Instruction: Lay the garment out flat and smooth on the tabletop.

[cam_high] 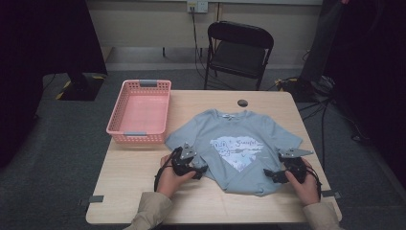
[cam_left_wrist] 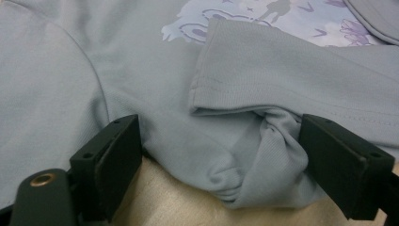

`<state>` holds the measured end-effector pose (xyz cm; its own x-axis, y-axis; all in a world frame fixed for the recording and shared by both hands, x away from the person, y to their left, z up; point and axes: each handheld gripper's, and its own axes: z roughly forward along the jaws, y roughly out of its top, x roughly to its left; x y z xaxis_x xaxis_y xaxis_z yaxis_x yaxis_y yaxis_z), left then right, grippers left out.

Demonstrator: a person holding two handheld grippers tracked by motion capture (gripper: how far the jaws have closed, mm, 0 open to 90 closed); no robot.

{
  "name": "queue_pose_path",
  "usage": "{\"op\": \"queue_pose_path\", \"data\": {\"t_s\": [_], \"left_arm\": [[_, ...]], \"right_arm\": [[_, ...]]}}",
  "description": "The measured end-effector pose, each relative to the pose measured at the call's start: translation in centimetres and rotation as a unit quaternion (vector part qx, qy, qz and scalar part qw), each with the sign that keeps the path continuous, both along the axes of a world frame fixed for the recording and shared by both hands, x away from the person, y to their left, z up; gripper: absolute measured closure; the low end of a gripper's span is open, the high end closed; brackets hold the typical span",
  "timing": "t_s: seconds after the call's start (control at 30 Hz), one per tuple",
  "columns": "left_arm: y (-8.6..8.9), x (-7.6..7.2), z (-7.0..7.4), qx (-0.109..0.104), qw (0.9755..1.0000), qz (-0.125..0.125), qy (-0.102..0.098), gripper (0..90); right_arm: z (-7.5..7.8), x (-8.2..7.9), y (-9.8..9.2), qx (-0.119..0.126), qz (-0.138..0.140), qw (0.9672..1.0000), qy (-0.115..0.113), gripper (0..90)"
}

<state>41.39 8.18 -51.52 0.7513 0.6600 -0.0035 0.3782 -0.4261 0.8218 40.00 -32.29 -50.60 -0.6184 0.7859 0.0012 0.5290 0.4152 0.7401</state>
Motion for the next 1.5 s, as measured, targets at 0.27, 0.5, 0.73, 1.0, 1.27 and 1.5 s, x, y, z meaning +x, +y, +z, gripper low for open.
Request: {"op": "queue_pose_path", "data": {"t_s": [0.27,0.5,0.73,1.0,1.27,1.5], "left_arm": [[-0.1,0.4,0.0,0.0,1.0,0.002,0.0,14.3],[-0.2,0.6,0.0,0.0,1.0,0.002,0.0,14.3],[-0.2,0.6,0.0,-0.001,1.0,0.003,0.0,14.3],[-0.2,0.6,0.0,-0.001,1.0,0.004,-0.001,14.4],[-0.2,0.6,0.0,-0.001,1.0,0.004,-0.001,14.4],[-0.2,0.6,0.0,0.0,1.0,0.004,-0.001,14.4]], "right_arm": [[0.0,0.9,-0.1,0.001,-0.009,1.0,0.001,6.5],[0.0,1.4,-0.1,0.002,-0.009,1.0,0.001,6.5],[0.3,1.5,0.0,0.004,-0.01,0.9999,0.0,12.3],[2.4,1.0,1.4,0.035,0.005,0.9988,-0.033,29.9],[1.4,1.8,2.9,0.021,0.006,0.9997,-0.014,58.7],[1.1,3.0,3.4,0.02,-0.018,0.9996,0.008,71.0]]}}
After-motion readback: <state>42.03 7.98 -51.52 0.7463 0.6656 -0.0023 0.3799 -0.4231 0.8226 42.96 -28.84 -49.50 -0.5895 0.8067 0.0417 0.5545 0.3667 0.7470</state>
